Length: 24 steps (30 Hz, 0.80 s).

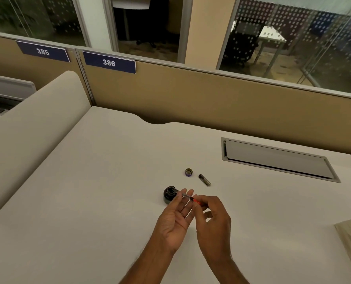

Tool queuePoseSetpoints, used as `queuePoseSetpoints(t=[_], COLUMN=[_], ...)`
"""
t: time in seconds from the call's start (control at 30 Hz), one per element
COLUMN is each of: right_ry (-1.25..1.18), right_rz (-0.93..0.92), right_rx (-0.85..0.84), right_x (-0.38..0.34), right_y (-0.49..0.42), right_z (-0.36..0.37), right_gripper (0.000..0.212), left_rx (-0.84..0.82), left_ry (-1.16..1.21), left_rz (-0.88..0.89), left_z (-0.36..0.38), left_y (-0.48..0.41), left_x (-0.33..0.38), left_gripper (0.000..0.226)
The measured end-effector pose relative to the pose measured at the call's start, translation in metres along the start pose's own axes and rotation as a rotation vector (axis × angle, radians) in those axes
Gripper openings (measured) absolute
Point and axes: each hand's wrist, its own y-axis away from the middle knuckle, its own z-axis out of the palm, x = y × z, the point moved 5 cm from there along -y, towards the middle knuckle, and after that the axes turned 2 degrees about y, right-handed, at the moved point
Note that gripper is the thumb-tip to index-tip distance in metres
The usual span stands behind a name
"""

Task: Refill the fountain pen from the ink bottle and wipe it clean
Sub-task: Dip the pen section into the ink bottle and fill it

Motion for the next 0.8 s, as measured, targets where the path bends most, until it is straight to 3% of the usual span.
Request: queuePoseSetpoints(t=[0.47, 0.8], right_ry=[-0.111, -0.110], right_rz=[0.011, 0.002], right_rx=[-0.060, -0.090], right_x=[-0.005, -0.002], right_y=[-0.013, -0.021], right_z=[0.015, 0.028], right_gripper=[0.026, 0.023], left_rx=[-0.068, -0.123], left_ry=[0.105, 0.213], left_rz=[-0.036, -0.036], left_z=[-0.016, -0.015], left_y=[-0.023, -0.030], left_x=[-0.002, -0.002], left_gripper=[0.048, 0.021])
